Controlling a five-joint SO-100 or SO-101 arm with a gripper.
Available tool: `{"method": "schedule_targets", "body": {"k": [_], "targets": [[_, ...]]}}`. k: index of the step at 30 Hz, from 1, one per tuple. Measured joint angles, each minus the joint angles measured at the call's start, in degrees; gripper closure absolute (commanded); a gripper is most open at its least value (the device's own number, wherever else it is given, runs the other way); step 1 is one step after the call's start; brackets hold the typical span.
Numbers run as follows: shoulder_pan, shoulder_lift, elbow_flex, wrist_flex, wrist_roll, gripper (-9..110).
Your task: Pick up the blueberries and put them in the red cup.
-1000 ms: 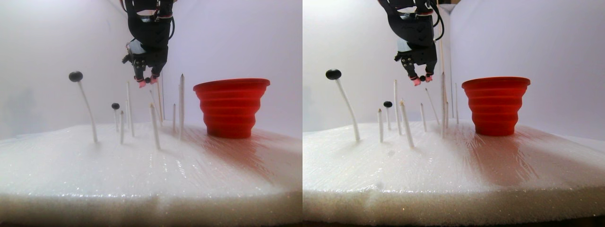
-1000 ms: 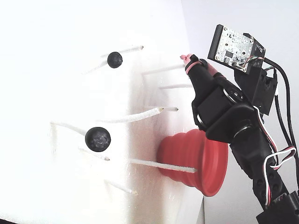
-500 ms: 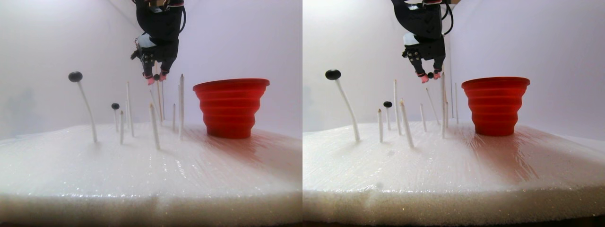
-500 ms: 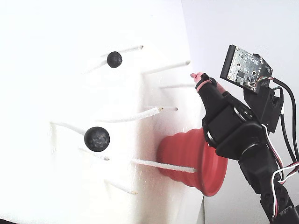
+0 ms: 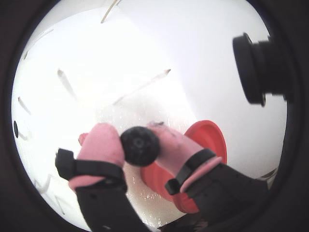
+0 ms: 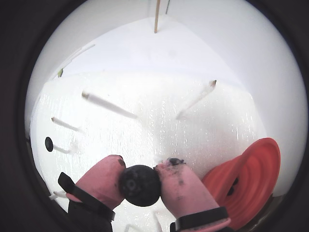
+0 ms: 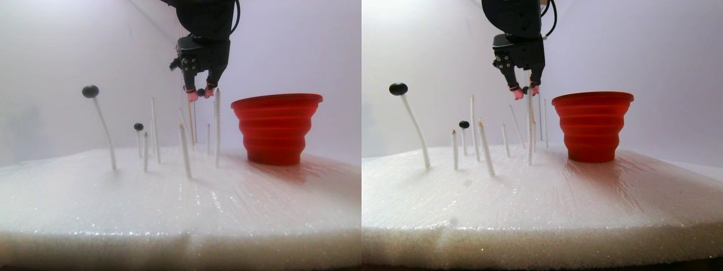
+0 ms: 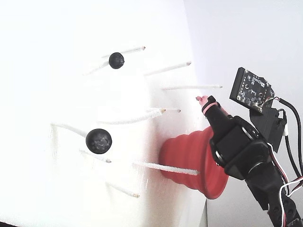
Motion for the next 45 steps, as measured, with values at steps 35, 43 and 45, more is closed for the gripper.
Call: {"method": "schedule_targets", "body": {"k": [35, 43, 45], "targets": [[12.0, 7.5, 3.1, 9.7, 6.5, 91], [14.8, 7.6, 4.0, 10.0, 6.5, 91], [15.3, 7.6, 4.9, 10.2, 6.5, 88]]}}
